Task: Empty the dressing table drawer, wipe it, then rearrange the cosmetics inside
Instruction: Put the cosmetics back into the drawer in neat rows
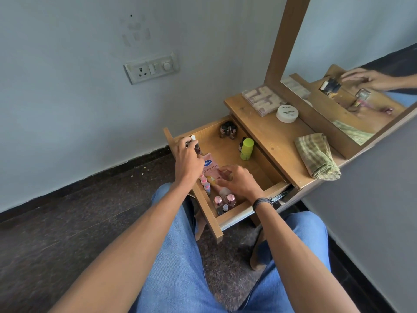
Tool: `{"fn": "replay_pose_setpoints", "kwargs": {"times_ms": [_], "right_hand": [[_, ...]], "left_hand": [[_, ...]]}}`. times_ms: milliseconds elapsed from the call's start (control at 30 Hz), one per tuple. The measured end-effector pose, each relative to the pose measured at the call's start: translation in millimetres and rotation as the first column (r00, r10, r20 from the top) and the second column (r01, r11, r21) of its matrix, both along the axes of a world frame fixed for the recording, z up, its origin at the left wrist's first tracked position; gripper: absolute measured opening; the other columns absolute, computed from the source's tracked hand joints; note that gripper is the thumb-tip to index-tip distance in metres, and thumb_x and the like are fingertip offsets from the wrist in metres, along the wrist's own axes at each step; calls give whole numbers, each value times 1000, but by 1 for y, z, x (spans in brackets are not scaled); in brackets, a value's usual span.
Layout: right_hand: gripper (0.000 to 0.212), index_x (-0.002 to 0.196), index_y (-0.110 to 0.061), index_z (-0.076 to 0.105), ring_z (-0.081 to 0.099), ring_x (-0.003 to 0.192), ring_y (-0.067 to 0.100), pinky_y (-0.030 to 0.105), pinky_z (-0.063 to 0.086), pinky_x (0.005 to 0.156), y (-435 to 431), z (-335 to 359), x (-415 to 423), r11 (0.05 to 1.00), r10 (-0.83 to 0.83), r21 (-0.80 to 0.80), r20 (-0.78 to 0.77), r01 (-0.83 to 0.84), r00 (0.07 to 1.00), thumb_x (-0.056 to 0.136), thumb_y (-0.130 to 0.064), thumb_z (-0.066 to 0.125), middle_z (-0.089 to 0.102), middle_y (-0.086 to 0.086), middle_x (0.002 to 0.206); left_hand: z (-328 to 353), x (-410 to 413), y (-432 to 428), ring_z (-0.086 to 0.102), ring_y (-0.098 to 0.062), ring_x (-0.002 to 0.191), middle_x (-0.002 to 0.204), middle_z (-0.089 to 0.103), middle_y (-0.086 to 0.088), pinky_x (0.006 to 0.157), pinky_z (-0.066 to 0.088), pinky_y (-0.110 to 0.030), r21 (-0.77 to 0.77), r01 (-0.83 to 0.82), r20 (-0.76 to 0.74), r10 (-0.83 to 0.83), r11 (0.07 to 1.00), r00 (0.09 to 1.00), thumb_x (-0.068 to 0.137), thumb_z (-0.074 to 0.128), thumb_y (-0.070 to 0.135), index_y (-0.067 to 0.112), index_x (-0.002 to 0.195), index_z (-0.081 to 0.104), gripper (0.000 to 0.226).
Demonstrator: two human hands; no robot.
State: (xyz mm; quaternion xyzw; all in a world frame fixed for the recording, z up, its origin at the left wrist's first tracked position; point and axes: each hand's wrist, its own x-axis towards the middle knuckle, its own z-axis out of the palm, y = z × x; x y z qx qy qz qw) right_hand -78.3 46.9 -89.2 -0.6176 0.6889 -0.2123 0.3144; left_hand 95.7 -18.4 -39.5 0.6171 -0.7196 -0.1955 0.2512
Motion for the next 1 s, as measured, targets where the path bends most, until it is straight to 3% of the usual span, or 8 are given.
{"fn": "replay_pose_setpoints", "kwargs": {"times_ms": [100,233,367,600,700,867,1000], "right_hand": [[46,126,-22,68,61,87,7,11,42,66,0,-2,0,1000,-3,-5,-6,3,1000,85,-41,81,68,-4,109],[47,123,-23,69,64,87,7,25,56,77,-2,-6,0,1000,-5,-5,-10,5,1000,84,-46,81,71,-5,106],[48,123,-24,68,67,88,11,33,60,81,-2,-8,0,1000,-3,-2,-10,3,1000,83,-49,81,71,-5,105],[50,125,-24,66,67,87,13,30,58,78,0,-7,1,1000,3,-6,-33,-3,999,84,-50,79,70,-2,106],[51,125,-27,65,66,88,16,37,60,81,1,-7,1,1000,5,-8,-60,-5,998,83,-53,78,69,-1,105],[55,127,-28,63,65,91,18,41,59,82,3,-2,3,1000,20,22,-109,-17,994,83,-59,76,68,1,108],[48,123,-23,68,65,91,12,32,58,83,12,12,4,994,-87,-71,-66,83,994,87,-55,73,64,-1,117]], "left_hand": [[-8,-1,9,39,-21,133,142,47,0,101,51,-35,-82,41,86,-34,996,996,91,62,3,11,136,61,45],[-11,-1,7,44,-22,129,136,52,-1,98,53,-35,-101,54,131,-40,993,991,88,66,4,12,128,65,41],[-12,-1,7,45,-22,126,132,56,-1,100,50,-32,-93,77,170,-60,993,984,85,69,4,14,126,66,43],[-10,0,9,48,-20,121,122,63,0,98,50,-34,-91,55,97,-46,994,994,88,65,5,17,115,69,30],[-9,1,11,51,-19,117,116,67,2,96,49,-32,-90,84,98,-75,992,992,90,65,8,19,108,71,21],[-10,3,11,52,-18,112,116,68,5,97,41,-34,-82,162,210,-142,983,967,89,64,11,24,107,73,24],[-7,3,12,46,-16,121,126,64,13,99,32,-38,-19,247,327,-228,969,917,92,60,19,33,107,74,26]]}}
